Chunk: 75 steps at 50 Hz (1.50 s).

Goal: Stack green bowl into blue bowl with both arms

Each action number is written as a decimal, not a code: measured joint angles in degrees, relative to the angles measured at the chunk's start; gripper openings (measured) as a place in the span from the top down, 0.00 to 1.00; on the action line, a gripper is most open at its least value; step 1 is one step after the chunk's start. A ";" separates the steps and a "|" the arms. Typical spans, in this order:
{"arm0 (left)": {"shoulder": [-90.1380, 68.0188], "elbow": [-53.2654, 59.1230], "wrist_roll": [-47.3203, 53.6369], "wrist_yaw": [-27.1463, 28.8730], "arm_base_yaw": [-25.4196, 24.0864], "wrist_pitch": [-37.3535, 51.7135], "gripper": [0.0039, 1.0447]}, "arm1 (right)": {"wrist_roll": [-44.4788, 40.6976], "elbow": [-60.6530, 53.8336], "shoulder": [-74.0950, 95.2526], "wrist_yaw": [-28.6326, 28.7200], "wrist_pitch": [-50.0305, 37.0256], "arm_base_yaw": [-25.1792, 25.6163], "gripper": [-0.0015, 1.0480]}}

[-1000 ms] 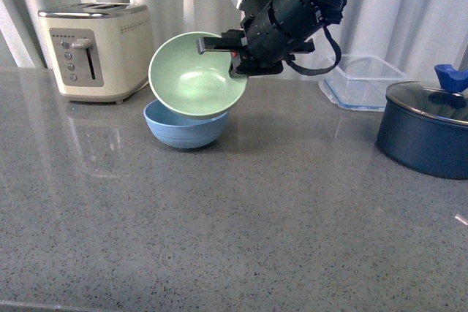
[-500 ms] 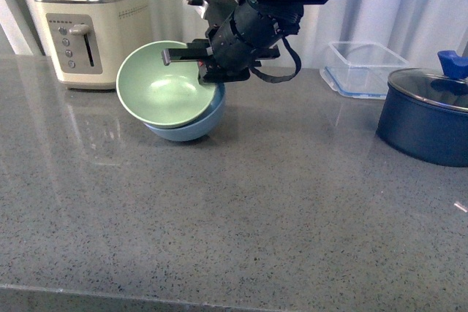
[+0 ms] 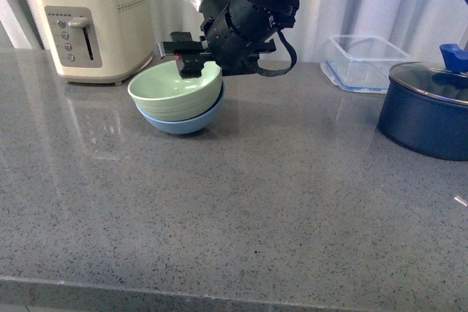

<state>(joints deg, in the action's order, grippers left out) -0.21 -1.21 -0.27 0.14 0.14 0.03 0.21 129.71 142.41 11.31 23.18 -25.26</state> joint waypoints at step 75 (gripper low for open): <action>0.00 0.00 0.00 0.00 0.00 0.00 0.06 | -2.64 -99.19 -88.94 12.35 -20.52 49.37 0.15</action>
<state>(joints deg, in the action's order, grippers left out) -0.21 -1.21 -0.27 0.14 0.14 0.03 -2.44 30.52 53.47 23.66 2.66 24.12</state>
